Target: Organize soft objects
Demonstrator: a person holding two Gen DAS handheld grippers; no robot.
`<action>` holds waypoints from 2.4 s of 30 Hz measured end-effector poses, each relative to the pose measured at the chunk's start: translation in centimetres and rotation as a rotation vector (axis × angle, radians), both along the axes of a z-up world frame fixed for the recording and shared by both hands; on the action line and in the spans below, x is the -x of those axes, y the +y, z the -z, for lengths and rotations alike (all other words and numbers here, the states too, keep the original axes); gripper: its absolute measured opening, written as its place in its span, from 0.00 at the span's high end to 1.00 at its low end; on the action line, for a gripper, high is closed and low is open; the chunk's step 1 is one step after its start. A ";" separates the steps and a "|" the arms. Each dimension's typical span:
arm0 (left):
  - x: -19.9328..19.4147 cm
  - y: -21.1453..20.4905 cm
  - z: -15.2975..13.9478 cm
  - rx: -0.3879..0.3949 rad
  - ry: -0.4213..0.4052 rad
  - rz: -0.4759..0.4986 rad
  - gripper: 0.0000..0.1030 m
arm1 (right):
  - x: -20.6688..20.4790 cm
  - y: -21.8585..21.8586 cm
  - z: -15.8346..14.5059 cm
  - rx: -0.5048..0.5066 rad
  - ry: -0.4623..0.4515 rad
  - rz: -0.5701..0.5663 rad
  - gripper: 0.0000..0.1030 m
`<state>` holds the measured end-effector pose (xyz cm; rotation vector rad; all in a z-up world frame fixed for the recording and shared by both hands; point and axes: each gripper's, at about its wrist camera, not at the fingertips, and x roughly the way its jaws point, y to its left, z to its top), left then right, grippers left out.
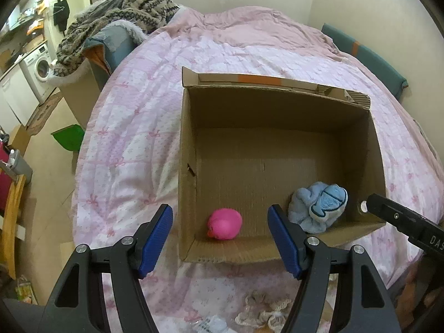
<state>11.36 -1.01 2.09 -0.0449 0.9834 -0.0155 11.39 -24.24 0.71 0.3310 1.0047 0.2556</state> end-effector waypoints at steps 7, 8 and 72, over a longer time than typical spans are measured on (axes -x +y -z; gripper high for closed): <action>2.4 0.5 -0.3 -0.002 0.008 -0.002 0.34 | 2.1 -0.5 -0.8 0.010 -0.005 0.004 0.22; 2.8 0.5 -0.4 -0.007 0.006 -0.003 0.34 | 2.4 -0.5 -0.8 0.008 0.000 0.005 0.22; 7.0 2.9 9.0 0.083 0.450 -0.062 0.34 | 7.3 1.8 3.9 -0.099 0.258 -0.172 0.90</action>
